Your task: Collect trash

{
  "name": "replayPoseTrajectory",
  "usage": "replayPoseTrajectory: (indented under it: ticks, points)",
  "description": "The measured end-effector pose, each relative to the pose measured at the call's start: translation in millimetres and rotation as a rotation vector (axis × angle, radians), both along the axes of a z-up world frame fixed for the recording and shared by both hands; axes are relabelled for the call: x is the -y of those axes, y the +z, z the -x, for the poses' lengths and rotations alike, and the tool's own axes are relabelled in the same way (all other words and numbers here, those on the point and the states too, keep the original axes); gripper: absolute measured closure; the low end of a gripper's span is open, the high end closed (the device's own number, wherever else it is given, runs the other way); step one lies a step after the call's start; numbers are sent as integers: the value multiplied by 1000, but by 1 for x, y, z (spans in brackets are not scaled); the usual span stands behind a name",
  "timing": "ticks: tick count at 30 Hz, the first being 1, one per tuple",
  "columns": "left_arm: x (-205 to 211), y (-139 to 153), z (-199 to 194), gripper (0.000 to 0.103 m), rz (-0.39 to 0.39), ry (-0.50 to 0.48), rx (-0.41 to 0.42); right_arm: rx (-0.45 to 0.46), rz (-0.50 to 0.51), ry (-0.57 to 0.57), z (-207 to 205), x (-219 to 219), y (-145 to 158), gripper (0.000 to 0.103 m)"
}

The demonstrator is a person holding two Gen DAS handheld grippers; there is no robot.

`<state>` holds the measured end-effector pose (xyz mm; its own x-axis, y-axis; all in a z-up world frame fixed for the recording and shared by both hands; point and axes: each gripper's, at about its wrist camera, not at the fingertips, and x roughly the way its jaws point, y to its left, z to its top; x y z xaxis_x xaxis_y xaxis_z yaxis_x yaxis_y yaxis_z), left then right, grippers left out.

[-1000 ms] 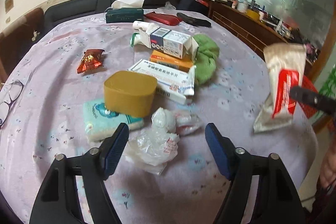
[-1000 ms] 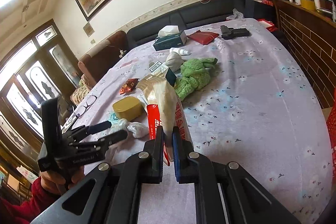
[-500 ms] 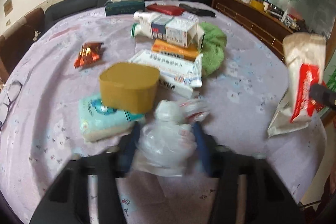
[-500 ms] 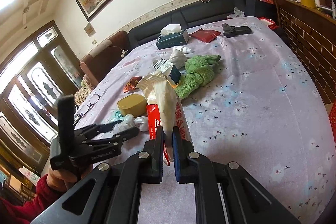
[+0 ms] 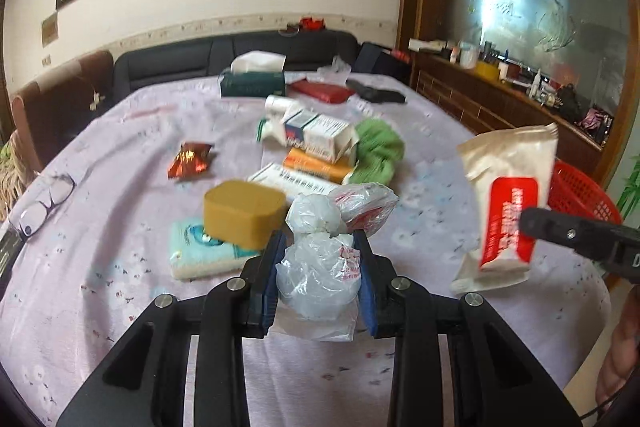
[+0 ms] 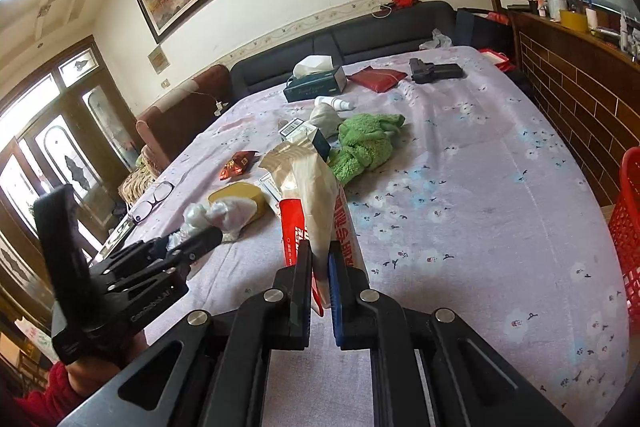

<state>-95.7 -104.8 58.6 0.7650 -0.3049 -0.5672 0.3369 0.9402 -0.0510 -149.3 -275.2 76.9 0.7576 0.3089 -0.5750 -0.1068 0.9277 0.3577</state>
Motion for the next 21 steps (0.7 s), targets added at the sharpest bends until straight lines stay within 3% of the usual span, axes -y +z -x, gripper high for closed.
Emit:
replayPoseTrajectory:
  ticks: [11,21]
  points:
    - [17,6,18,71,-44,-12,36,15,0,-13,10,0,6,95]
    - [17,11,28,71,-101,37,106,15,11,-16,14,-4,9,94]
